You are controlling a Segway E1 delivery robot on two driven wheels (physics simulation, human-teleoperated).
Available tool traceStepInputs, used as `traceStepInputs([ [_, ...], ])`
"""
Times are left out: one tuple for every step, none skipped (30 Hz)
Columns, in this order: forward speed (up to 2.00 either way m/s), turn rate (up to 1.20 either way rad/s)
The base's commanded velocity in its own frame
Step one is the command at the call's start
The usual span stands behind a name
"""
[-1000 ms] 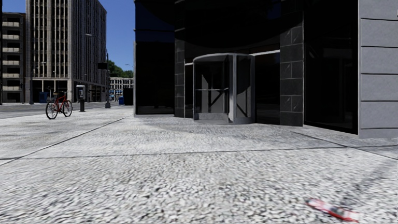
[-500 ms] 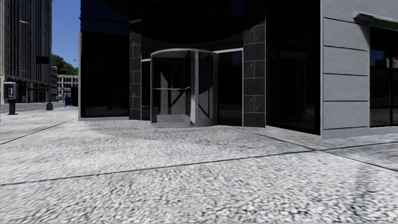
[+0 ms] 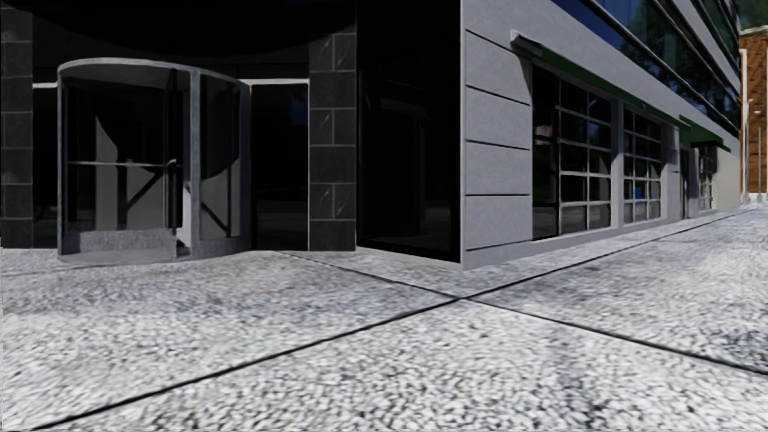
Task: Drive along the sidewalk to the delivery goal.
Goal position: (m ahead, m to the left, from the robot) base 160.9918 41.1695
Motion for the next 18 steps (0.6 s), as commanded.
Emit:
traceStepInputs([
  [1.55,-0.89],
  [1.55,-0.89],
  [1.55,-0.89],
  [1.55,-0.89],
  [1.55,-0.89],
  [1.59,-0.89],
  [2.0,-0.89],
  [2.0,-0.89],
  [2.0,-0.89],
  [2.0,-0.89],
  [2.0,-0.89],
  [2.0,-0.89],
  [2.0,-0.89],
  [2.0,-0.89],
  [2.0,-0.89],
  [2.0,-0.89],
  [2.0,-0.89],
  [2.0,-0.89],
])
